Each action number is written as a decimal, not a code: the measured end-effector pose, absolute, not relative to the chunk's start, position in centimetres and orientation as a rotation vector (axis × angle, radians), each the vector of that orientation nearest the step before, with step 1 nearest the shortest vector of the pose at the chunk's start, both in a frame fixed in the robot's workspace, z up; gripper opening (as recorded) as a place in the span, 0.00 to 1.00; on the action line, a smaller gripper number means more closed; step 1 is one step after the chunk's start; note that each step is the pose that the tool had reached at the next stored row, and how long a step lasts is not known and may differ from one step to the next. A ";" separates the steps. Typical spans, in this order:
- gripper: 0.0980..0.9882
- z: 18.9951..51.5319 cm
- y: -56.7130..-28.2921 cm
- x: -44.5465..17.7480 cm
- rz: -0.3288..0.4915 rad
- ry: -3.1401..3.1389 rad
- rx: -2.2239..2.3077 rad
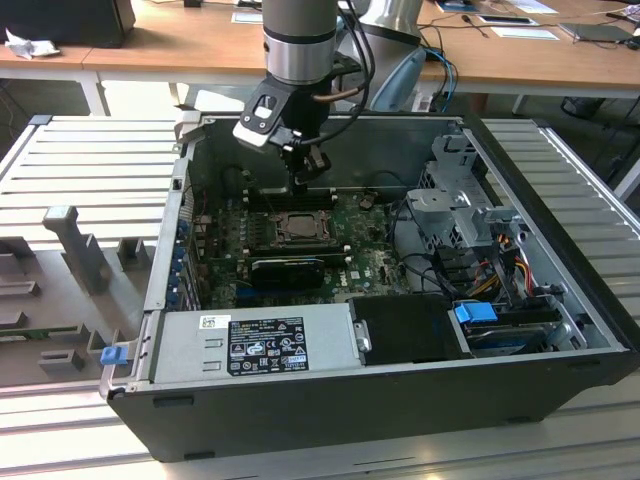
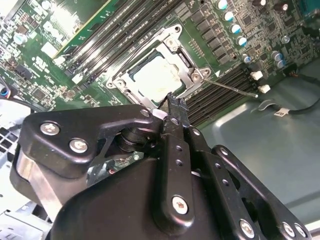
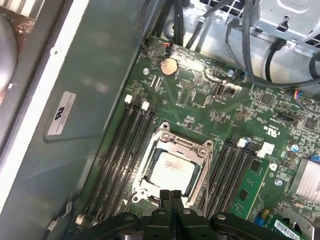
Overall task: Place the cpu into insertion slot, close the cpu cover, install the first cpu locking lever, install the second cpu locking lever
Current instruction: 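Install the first cpu locking lever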
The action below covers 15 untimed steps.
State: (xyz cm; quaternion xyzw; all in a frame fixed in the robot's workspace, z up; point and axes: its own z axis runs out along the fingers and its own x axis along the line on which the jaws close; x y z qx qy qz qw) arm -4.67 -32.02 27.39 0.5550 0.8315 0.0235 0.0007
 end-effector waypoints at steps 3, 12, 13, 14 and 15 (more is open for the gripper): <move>0.01 27.4 -32.0 -4.7 0.074 2.636 1.706; 0.01 27.4 -32.0 -4.7 0.074 2.722 1.570; 0.01 27.4 -32.0 -4.7 0.074 2.730 1.557; 0.01 27.4 -32.0 -4.7 0.074 2.757 1.510; 0.01 27.4 -32.0 -4.7 0.074 2.803 1.426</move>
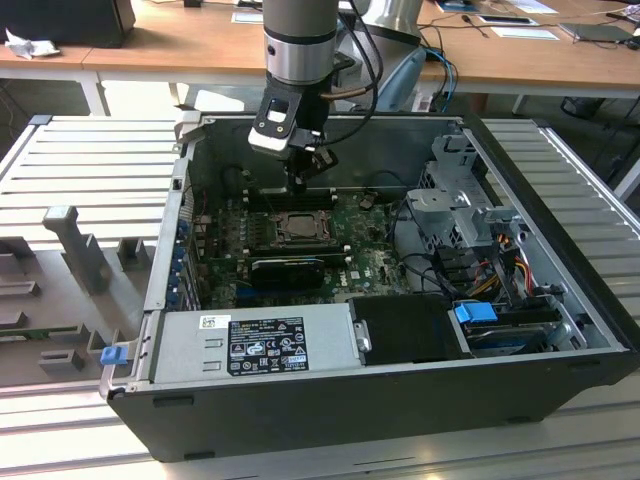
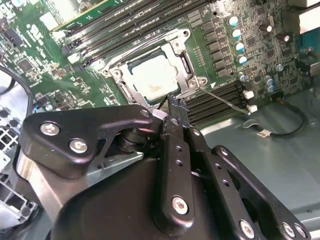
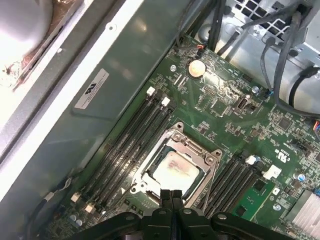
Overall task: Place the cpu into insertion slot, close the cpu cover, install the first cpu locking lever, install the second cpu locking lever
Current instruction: 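Install the first cpu locking lever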
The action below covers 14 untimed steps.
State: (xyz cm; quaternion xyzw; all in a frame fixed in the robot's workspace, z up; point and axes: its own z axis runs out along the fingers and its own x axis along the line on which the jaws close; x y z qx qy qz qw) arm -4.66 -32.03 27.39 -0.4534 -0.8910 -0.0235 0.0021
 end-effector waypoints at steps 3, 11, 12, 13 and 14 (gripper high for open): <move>0.01 27.4 -32.0 -4.7 -0.073 -2.815 -1.382; 0.01 27.4 -32.0 -4.7 -0.073 -2.879 -1.238; 0.01 27.4 -32.0 -4.7 -0.073 -2.889 -1.213; 0.01 27.4 -32.0 -4.7 -0.073 -2.897 -1.193; 0.01 27.4 -32.0 -4.7 -0.073 -2.903 -1.177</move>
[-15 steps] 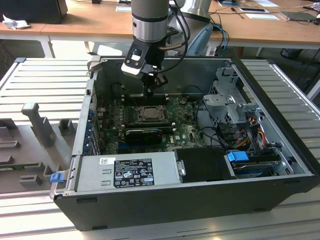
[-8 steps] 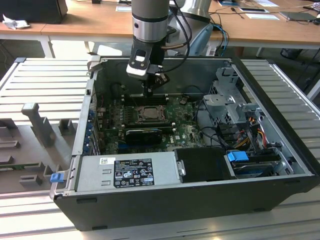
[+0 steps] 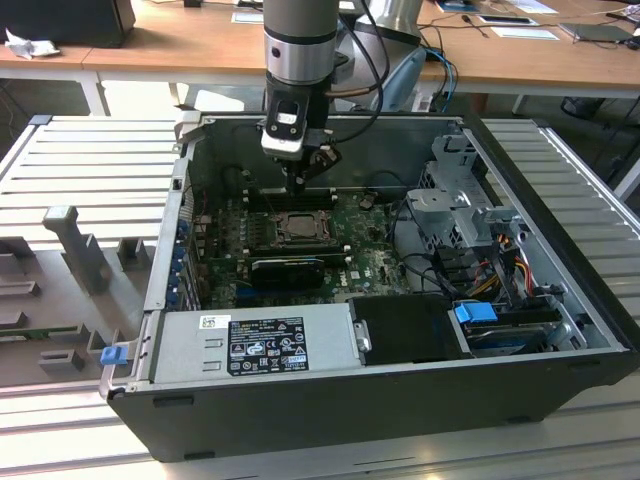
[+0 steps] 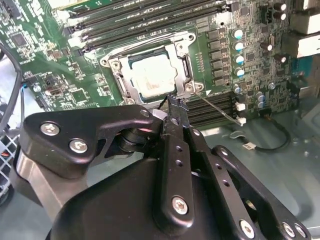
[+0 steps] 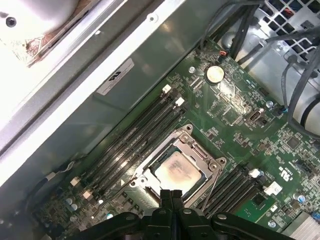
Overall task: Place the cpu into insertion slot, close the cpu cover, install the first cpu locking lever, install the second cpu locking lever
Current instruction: 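Install the first cpu locking lever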
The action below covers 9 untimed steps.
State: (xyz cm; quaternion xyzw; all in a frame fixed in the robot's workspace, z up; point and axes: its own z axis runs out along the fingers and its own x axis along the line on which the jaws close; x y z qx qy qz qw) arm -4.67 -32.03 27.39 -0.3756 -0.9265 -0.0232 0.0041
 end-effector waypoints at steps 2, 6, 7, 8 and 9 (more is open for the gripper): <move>0.01 27.4 -32.0 -4.7 -0.072 -2.916 -1.142; 0.01 27.4 -32.0 -4.7 -0.072 -2.946 -1.058; 0.01 27.4 -32.0 -4.7 -0.072 -2.953 -1.040; 0.01 27.4 -32.0 -4.7 -0.072 -2.960 -1.018; 0.01 27.4 -32.0 -4.7 -0.072 -2.969 -0.991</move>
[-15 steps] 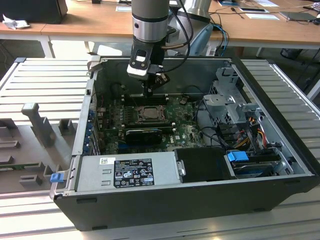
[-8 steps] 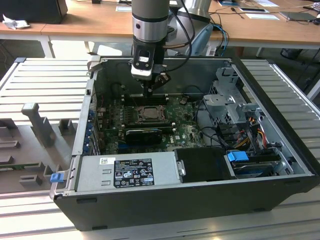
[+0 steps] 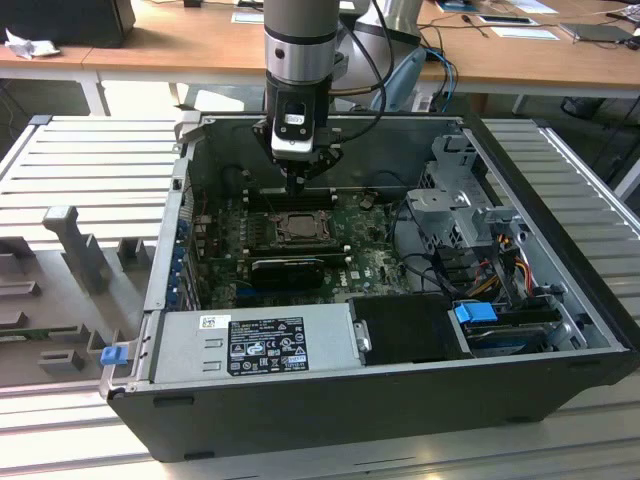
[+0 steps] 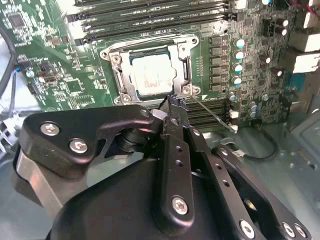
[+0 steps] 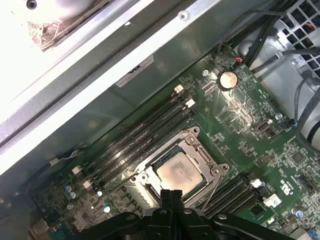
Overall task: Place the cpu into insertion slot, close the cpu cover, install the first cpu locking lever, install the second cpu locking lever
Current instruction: 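Install the first cpu locking lever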
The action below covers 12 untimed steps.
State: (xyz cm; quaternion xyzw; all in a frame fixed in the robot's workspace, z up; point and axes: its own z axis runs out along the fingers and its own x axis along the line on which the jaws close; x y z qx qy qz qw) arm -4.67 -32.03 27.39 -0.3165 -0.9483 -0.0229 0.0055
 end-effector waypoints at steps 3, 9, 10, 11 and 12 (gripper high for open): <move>0.01 27.4 -32.0 -4.7 -0.071 -2.989 -0.924; 0.01 27.4 -32.0 -4.7 -0.070 -3.045 -0.703; 0.01 27.3 -32.0 -4.7 -0.069 -3.051 -0.676; 0.01 27.3 -32.0 -4.7 -0.069 -3.057 -0.648; 0.01 27.3 -32.0 -4.7 -0.069 -3.065 -0.603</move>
